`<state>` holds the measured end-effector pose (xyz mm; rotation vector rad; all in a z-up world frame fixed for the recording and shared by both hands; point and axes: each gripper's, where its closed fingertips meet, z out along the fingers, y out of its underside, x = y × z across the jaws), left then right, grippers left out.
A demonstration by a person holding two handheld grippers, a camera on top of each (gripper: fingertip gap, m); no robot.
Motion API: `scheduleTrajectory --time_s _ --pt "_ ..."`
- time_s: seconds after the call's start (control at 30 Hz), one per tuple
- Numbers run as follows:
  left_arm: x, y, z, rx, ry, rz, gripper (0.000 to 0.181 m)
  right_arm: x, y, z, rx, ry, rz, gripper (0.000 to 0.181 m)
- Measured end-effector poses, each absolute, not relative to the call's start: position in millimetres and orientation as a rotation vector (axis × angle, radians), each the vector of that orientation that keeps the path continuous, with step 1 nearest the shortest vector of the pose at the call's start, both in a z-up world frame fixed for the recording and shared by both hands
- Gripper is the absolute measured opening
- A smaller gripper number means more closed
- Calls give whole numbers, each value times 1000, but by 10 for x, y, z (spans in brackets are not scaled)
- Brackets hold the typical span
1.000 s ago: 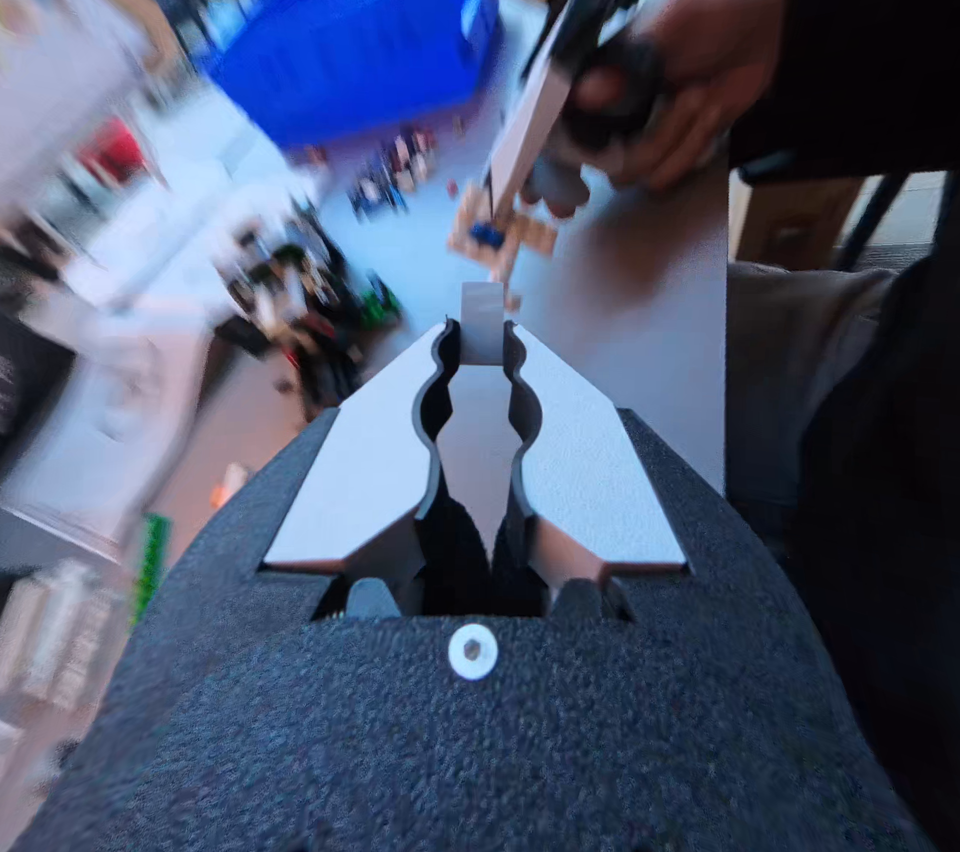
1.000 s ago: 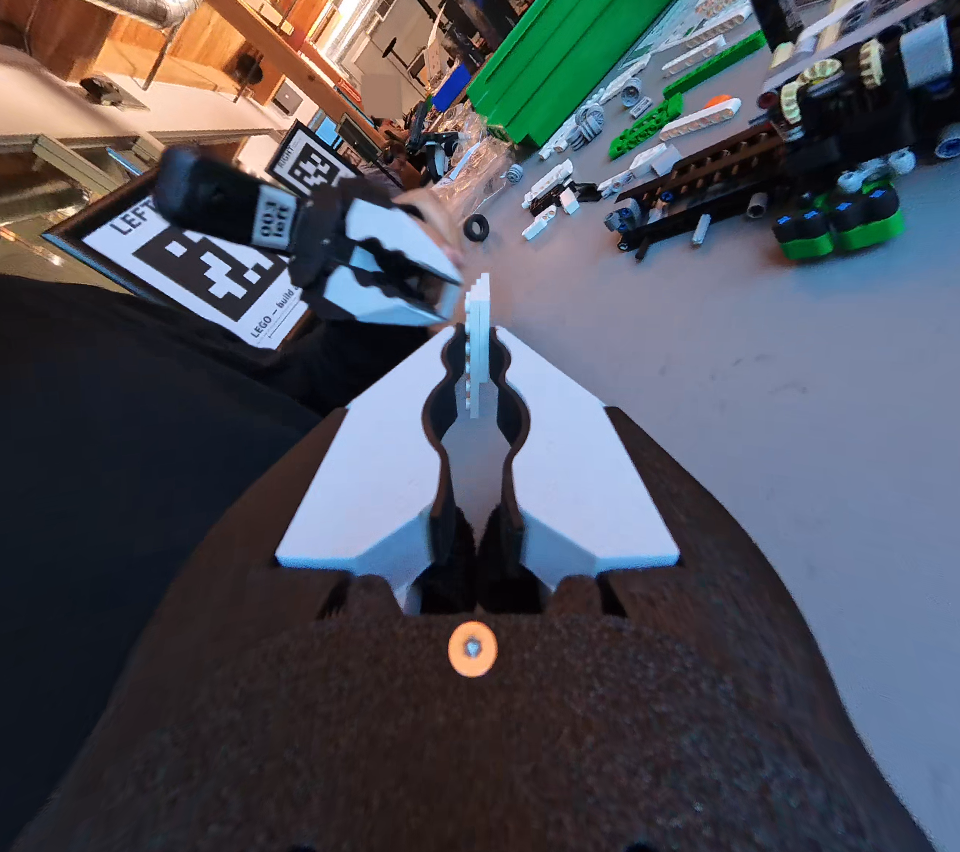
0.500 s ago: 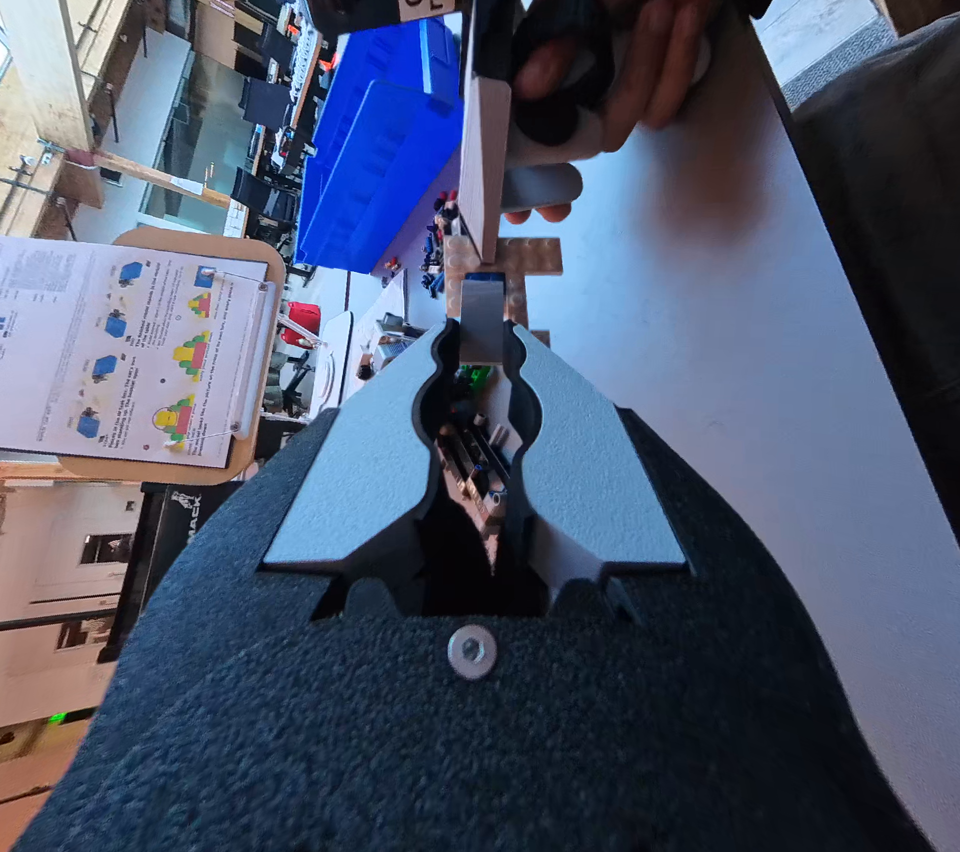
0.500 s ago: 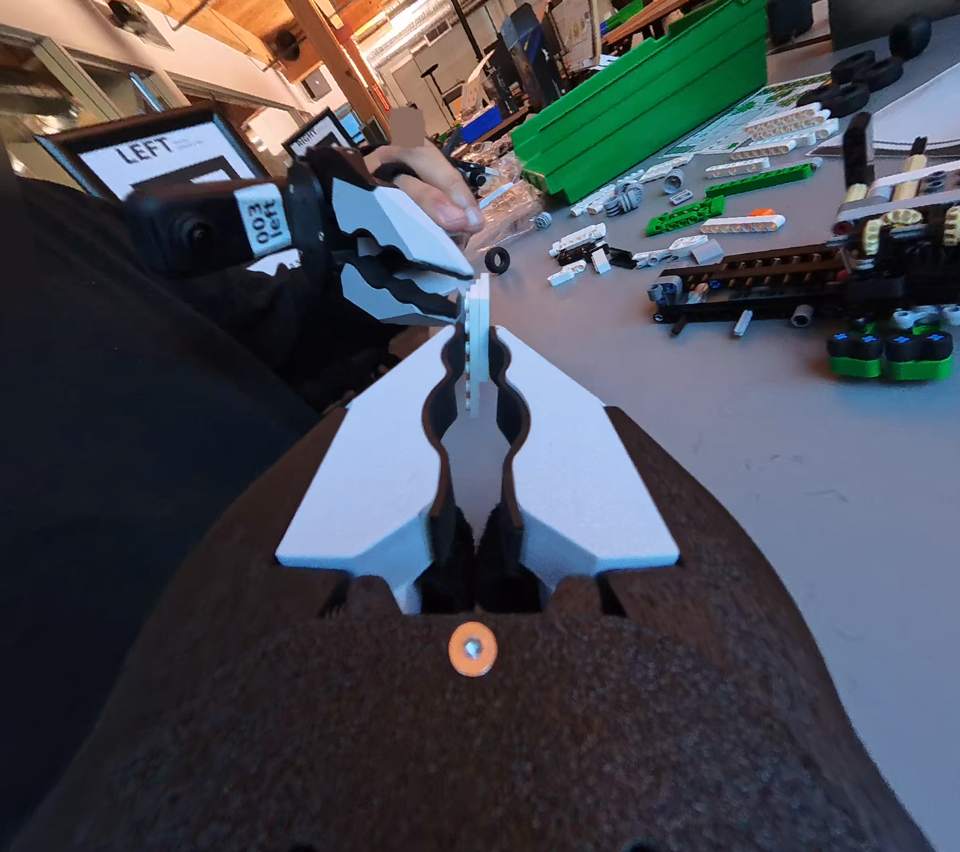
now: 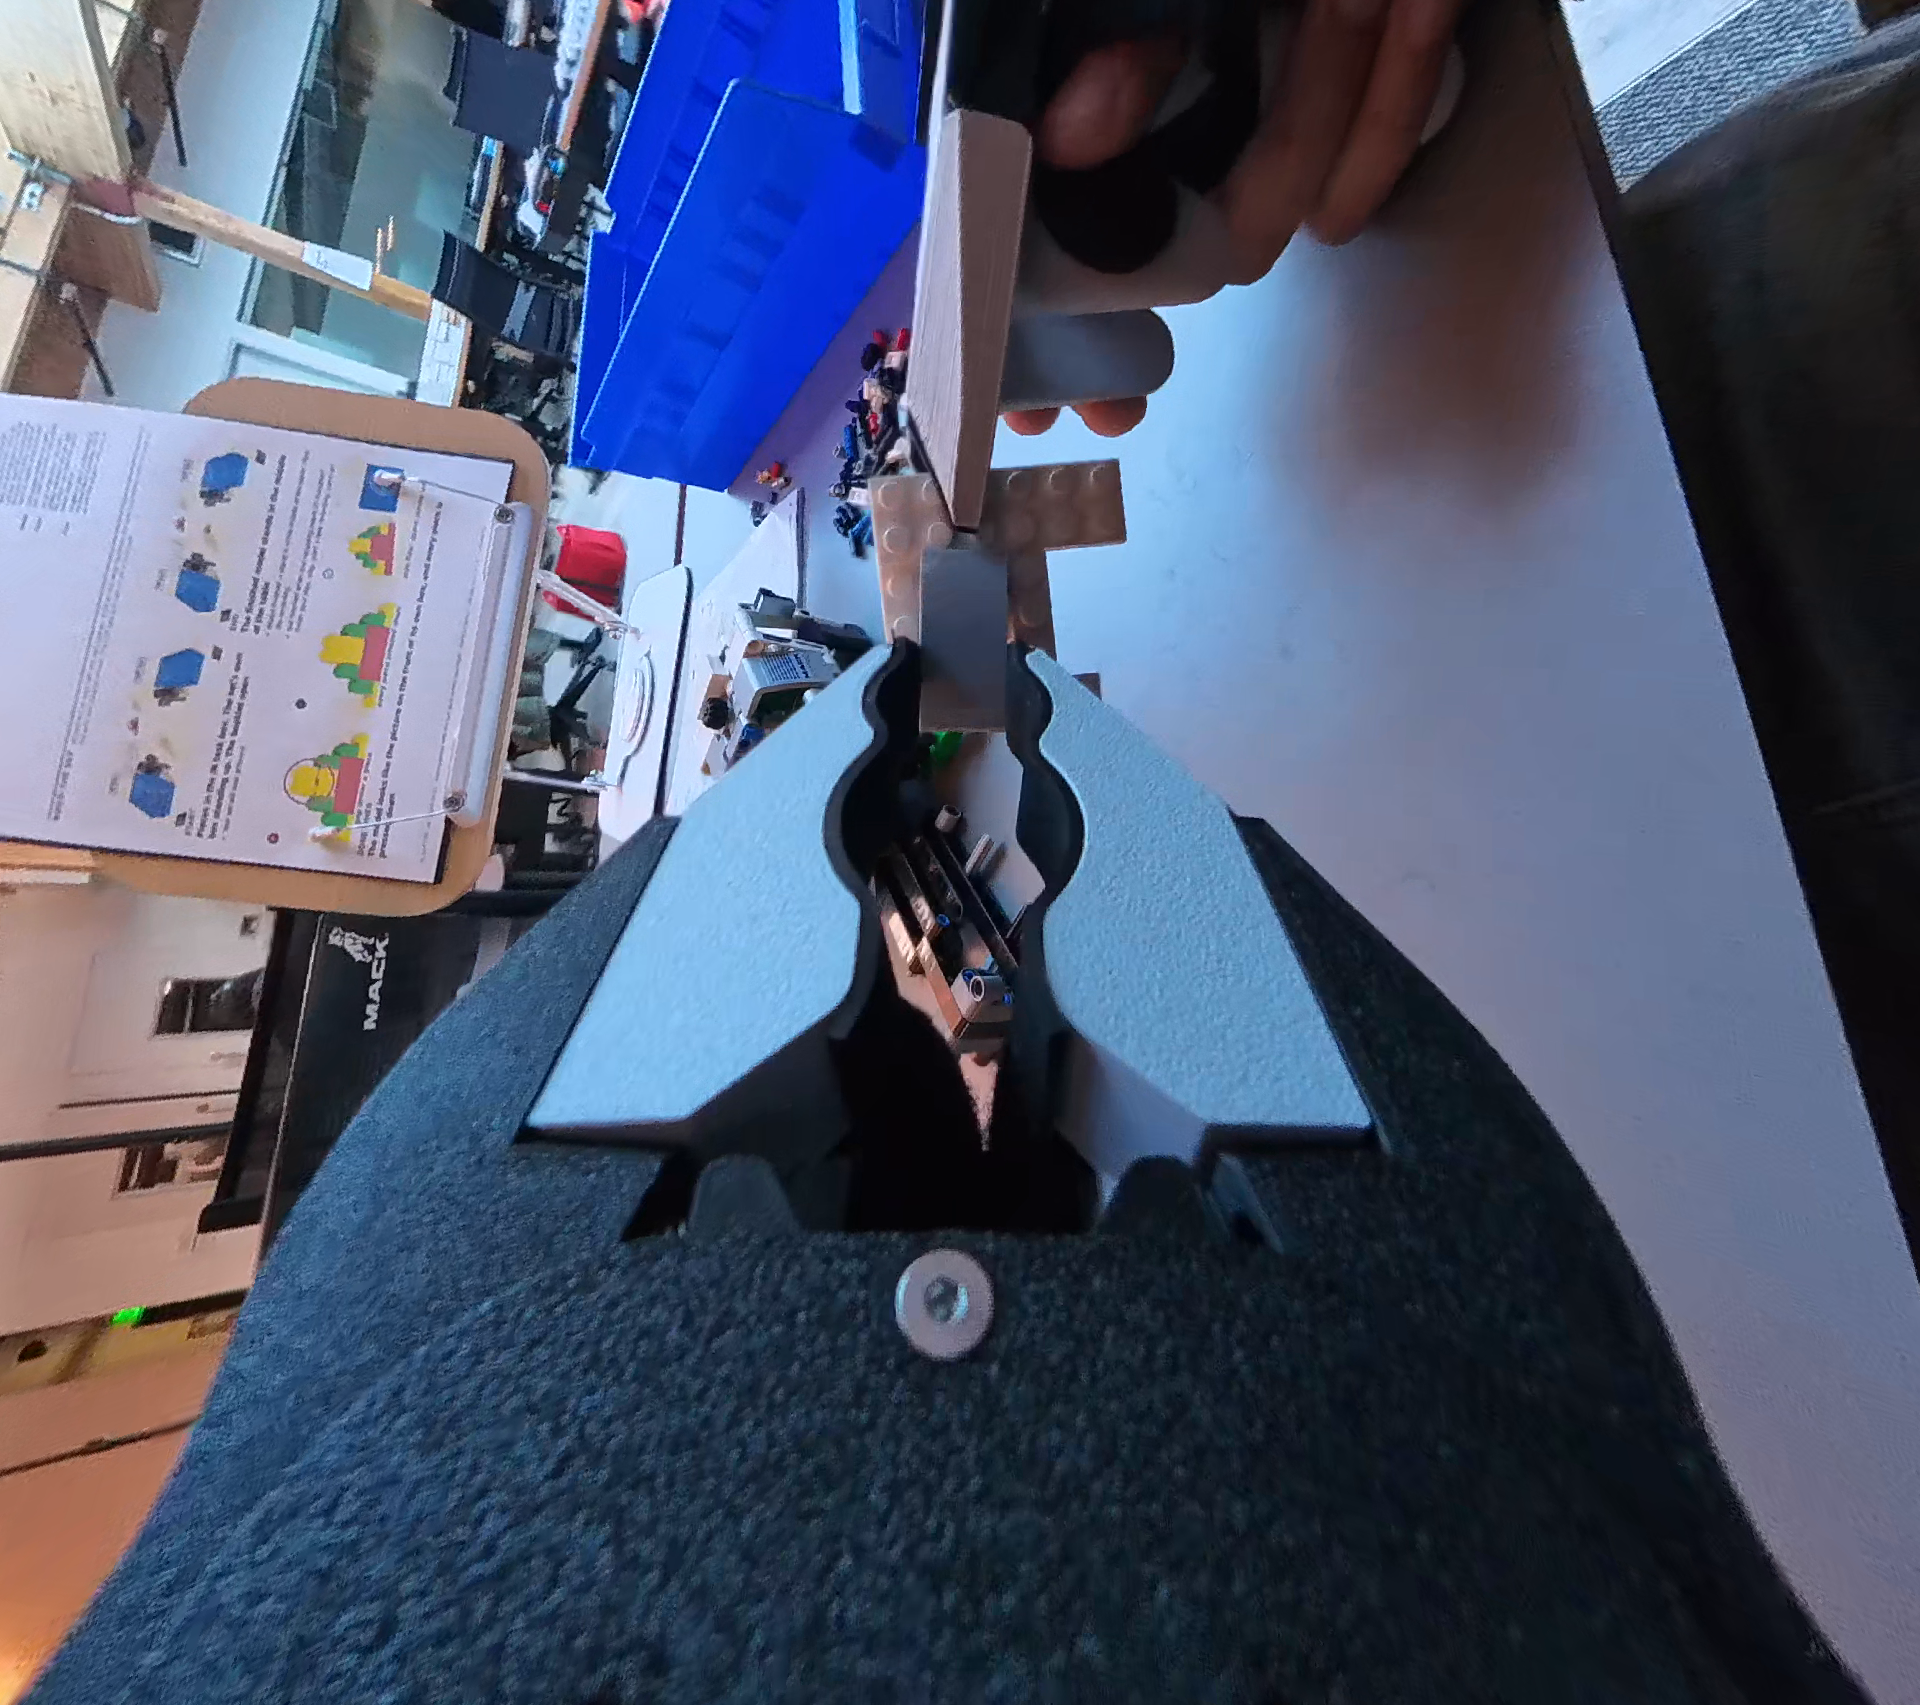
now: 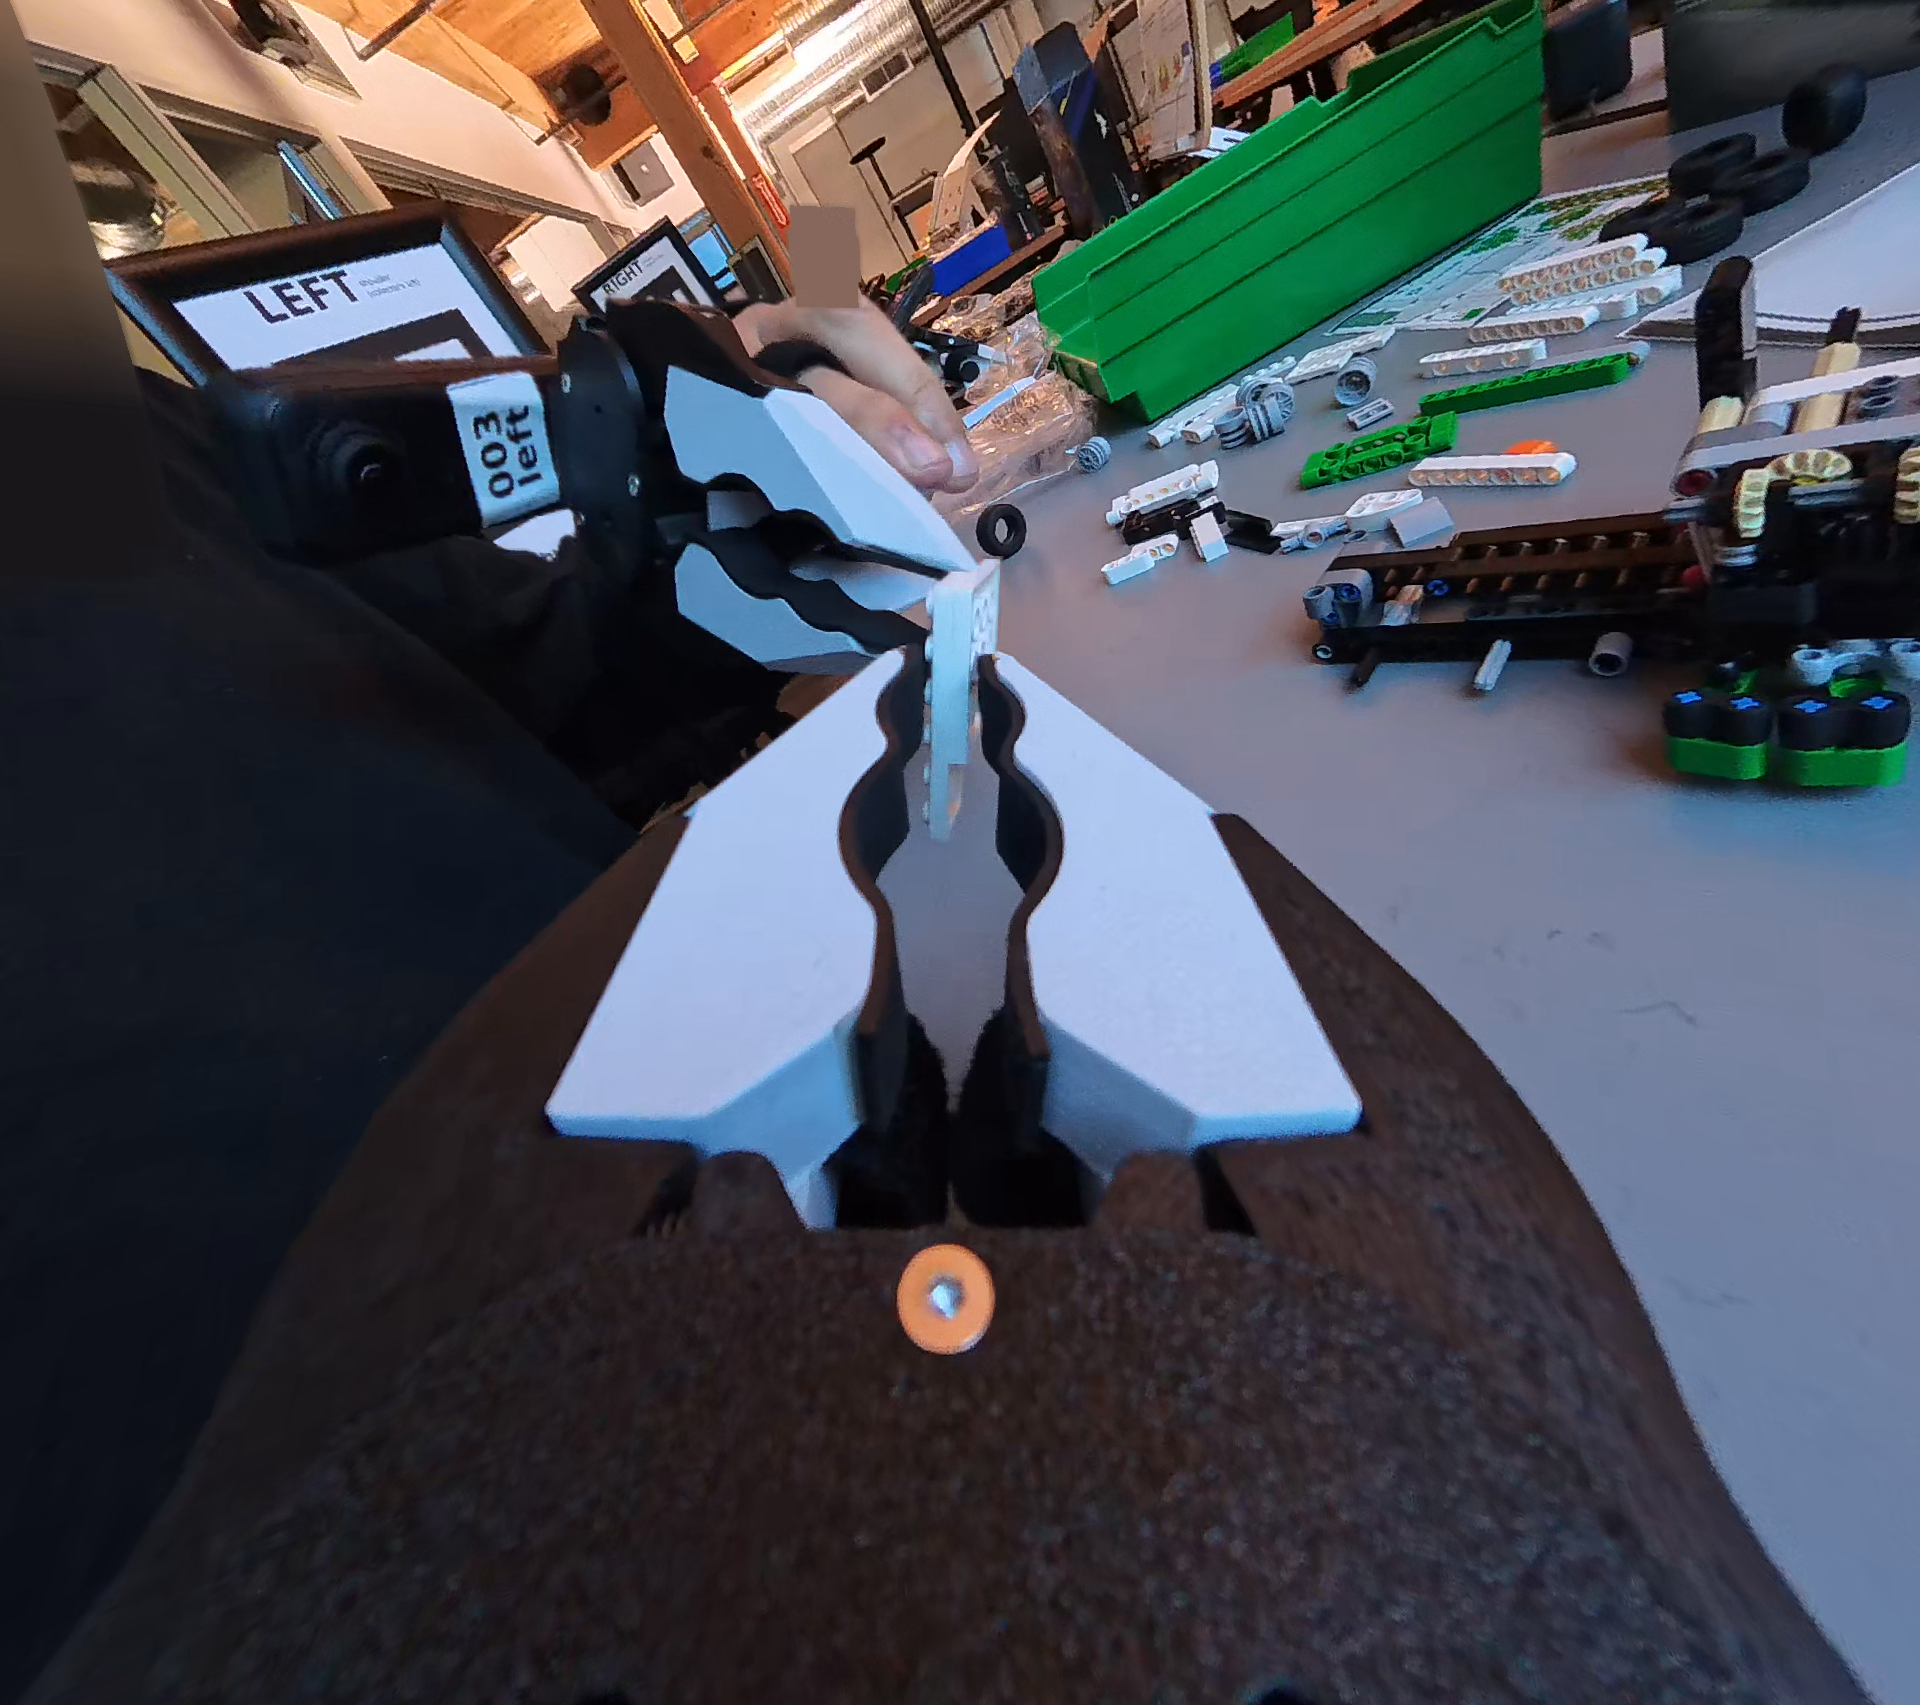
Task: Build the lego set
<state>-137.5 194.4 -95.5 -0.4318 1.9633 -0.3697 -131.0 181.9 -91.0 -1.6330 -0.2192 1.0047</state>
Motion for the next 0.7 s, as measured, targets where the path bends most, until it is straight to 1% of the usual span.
scheduleTrajectory --time_s 0.13,0.3,0.47,0.7 --pt "-1332 1982 -1018 -467 1949 -338 15 -1311 1827 -904 -1627 -222 990 13" --pt "-1299 1973 -1068 -481 1945 -332 15 -1241 1852 -912 -1631 -172 988 9" --pt "-1276 1977 -1039 -558 1954 -394 15 -1215 1832 -866 -1591 -179 975 8" --pt "-1194 2018 -1072 -657 1909 -361 15 -1166 1856 -886 -1608 -170 875 9"
